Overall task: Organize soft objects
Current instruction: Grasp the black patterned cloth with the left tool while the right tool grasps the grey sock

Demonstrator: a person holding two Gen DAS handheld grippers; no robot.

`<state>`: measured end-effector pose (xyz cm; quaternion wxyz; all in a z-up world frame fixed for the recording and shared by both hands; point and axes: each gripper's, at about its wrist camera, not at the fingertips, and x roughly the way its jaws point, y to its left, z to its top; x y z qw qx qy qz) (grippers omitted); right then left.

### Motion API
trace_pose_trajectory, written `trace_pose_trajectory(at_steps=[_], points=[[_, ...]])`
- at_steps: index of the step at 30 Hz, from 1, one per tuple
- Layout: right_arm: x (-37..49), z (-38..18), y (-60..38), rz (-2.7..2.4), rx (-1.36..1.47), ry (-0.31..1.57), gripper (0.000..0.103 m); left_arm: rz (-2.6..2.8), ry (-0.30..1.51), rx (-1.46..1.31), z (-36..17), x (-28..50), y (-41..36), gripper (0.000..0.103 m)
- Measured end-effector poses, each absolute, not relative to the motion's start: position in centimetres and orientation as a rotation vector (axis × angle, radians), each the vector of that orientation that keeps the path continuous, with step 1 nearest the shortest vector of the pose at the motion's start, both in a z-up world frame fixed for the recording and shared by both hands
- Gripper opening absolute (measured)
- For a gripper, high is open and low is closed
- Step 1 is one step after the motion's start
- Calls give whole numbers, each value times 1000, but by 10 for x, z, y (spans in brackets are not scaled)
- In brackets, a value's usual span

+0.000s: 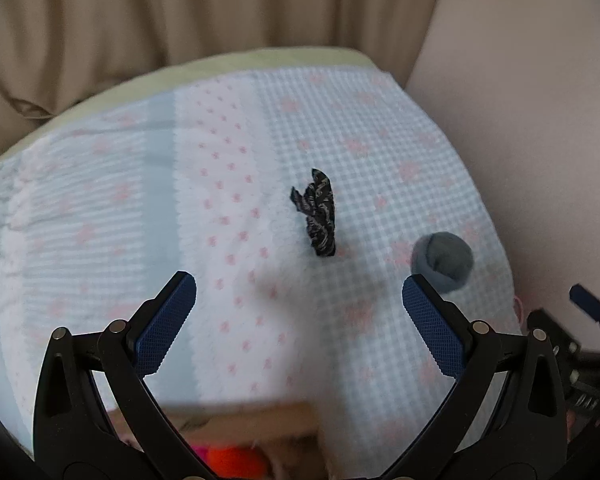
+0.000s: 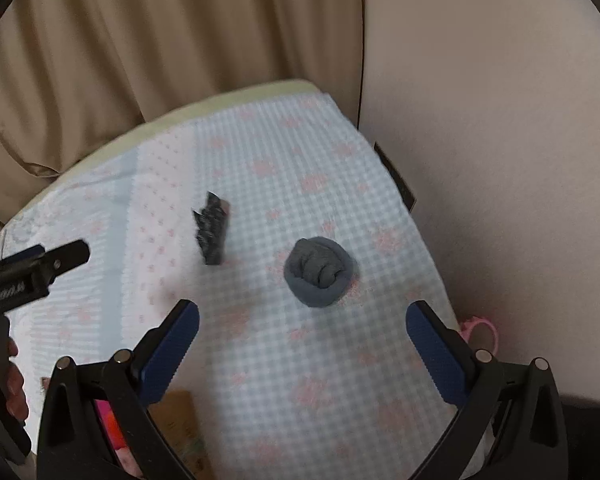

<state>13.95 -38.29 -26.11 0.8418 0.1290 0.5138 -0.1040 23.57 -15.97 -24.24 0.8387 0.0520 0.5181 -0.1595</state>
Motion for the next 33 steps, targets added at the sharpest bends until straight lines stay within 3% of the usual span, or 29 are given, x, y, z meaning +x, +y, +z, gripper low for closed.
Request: trace_pose_trajectory(at_steps=[12, 20, 21, 23, 26, 33], points=[[188, -409, -394, -253, 294, 1097, 103, -340, 1171, 117, -387, 326, -229, 100], [205, -443, -403, -289, 265, 1045, 102, -346, 1202, 147, -446, 354, -244, 83], [207, -446, -403, -288, 259, 1044, 100, -346, 1202, 148, -447, 356, -245, 80], [212, -448, -403, -281, 254, 1043, 84, -352, 1203, 146, -451, 361, -248, 57], [220, -452, -406, -276, 256, 1044, 73, -354, 1208, 153, -456, 368, -252, 44], [228, -446, -409, -253, 261, 1042, 58, -343, 1208, 154, -452, 373, -251, 36]])
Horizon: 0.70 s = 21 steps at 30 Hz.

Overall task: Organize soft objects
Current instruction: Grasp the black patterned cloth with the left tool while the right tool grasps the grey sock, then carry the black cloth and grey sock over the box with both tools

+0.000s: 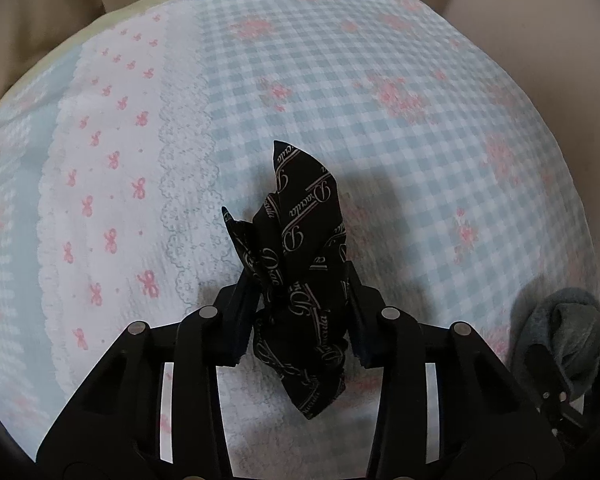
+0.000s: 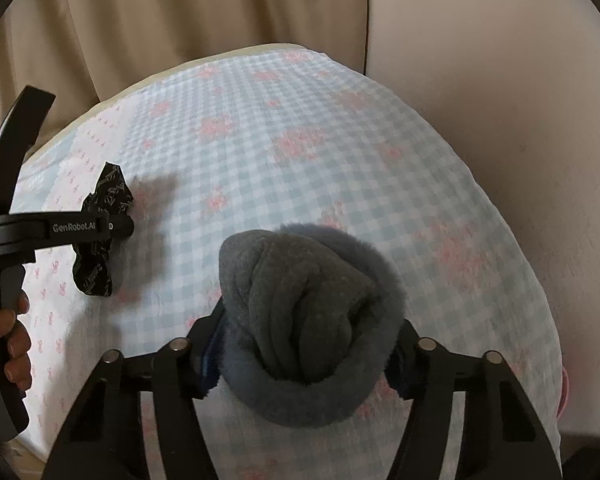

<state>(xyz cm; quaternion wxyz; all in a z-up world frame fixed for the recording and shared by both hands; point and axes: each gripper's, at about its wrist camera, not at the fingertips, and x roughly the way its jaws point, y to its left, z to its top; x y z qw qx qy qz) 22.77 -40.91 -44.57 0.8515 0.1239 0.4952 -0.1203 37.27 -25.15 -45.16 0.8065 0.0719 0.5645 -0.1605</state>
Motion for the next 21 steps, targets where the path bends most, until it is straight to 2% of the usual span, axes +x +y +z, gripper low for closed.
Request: trace_pose_trajectory(at_steps=[10, 21], points=[[227, -397, -416, -257, 294, 992, 57, -353, 1145, 151, -395, 360, -244, 35], [212, -288, -390, -218, 265, 882, 57, -353, 1052, 110, -284, 314, -211, 35]])
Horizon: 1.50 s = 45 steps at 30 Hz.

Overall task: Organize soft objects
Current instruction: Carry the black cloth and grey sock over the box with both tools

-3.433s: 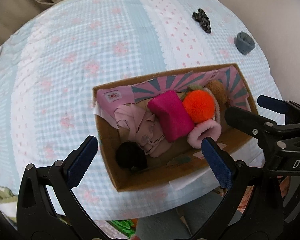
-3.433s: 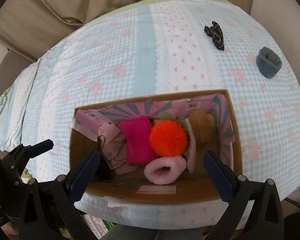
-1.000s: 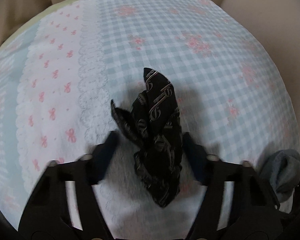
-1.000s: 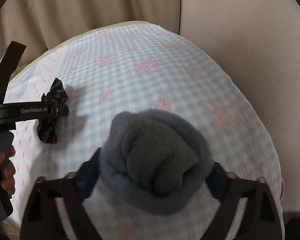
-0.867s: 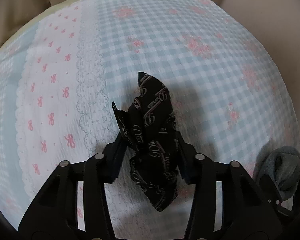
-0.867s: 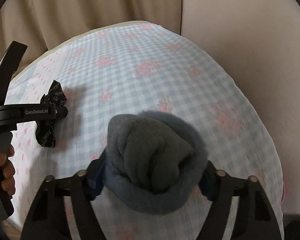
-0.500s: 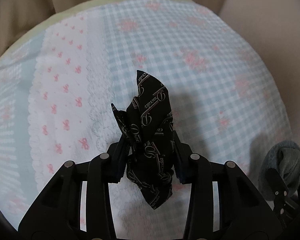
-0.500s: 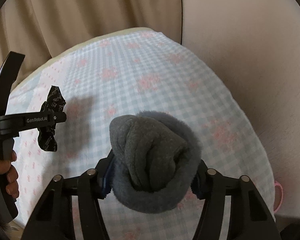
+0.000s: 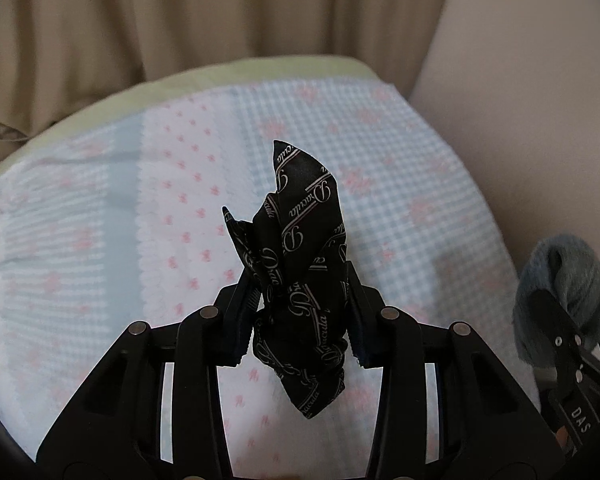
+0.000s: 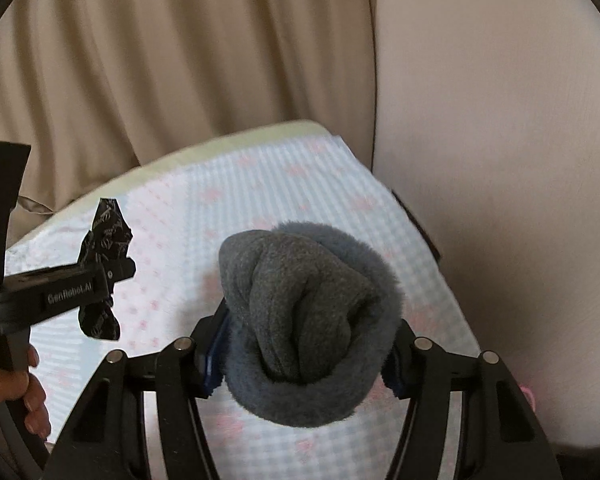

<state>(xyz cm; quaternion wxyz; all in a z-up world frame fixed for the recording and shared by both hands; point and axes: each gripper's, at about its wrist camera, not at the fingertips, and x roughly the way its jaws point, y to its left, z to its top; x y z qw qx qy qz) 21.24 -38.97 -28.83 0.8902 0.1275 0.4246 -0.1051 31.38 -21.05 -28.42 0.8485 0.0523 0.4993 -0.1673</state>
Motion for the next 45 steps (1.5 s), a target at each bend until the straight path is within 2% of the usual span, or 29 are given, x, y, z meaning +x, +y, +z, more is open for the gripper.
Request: trace_pose_trajectory(at_steps=[11, 19, 25, 32, 38, 45], points=[[163, -171, -319, -119, 212, 818, 57, -337, 990, 43, -171, 223, -115, 35], [111, -143, -239, 2, 207, 858, 57, -276, 973, 33, -133, 141, -22, 35], [76, -155, -176, 97, 213, 923, 57, -214, 1005, 18, -142, 86, 46, 35], [48, -188, -124, 148, 198, 1027, 57, -169, 1081, -5, -176, 33, 108, 35], [37, -222, -103, 147, 196, 1113, 57, -172, 1171, -7, -220, 12, 129, 35], [35, -259, -102, 126, 171, 1186, 57, -185, 1247, 2, -268, 15, 119, 35]])
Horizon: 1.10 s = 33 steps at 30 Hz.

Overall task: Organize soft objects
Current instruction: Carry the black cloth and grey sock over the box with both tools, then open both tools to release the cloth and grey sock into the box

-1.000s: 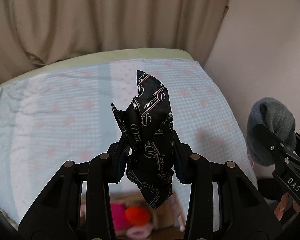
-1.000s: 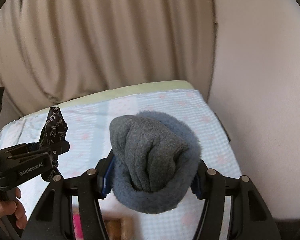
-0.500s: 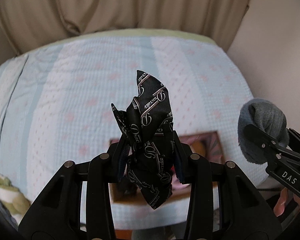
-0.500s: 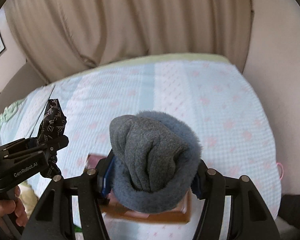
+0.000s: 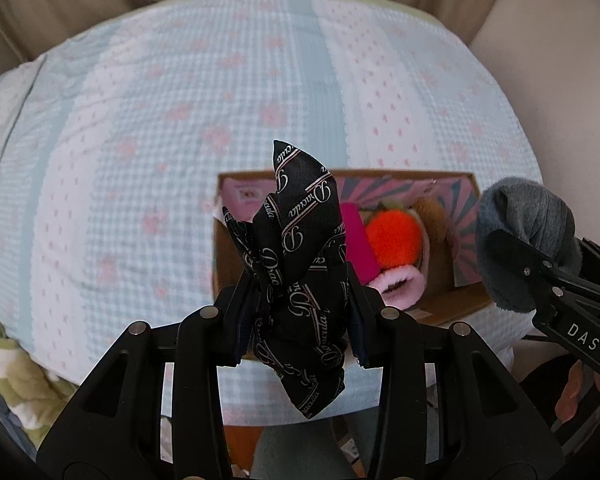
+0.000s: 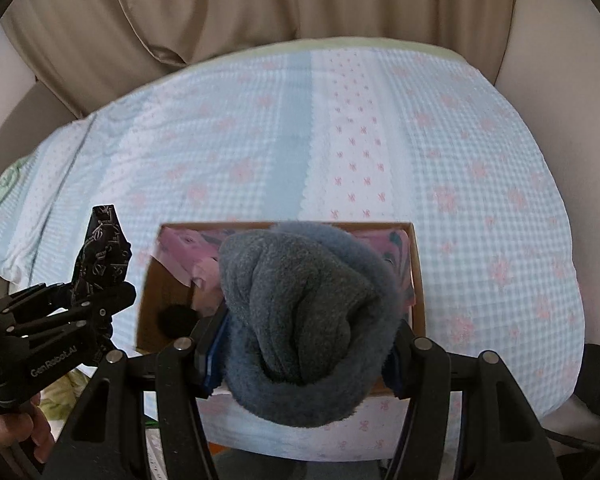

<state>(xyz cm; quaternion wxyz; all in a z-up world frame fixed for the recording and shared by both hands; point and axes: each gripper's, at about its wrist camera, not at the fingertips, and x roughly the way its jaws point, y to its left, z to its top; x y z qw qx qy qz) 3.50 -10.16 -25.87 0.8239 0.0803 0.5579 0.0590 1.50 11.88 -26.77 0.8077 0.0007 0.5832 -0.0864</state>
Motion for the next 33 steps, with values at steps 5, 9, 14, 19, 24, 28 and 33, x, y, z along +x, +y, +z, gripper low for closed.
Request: trace_pose_trajectory(at_steps=[5, 9, 14, 19, 24, 28, 33], points=[[42, -297, -106, 118, 145, 1233, 57, -178, 1294, -2, -305, 25, 108, 35], [49, -317, -114, 107, 157, 1266, 57, -172, 1321, -3, -326, 32, 98, 35], [53, -330, -123, 104, 186, 1299, 57, -171, 1348, 51, -339, 36, 84, 35], [55, -337, -134, 85, 249, 1320, 65, -176, 1347, 108, -345, 37, 74, 44], [60, -337, -138, 86, 259, 1303, 99, -192, 1318, 175, -346, 34, 66, 103], [61, -337, -140, 76, 232, 1318, 102, -183, 1336, 181, -347, 31, 68, 103], [62, -335, -141, 88, 238, 1330, 102, -161, 1345, 146, -343, 32, 73, 103]])
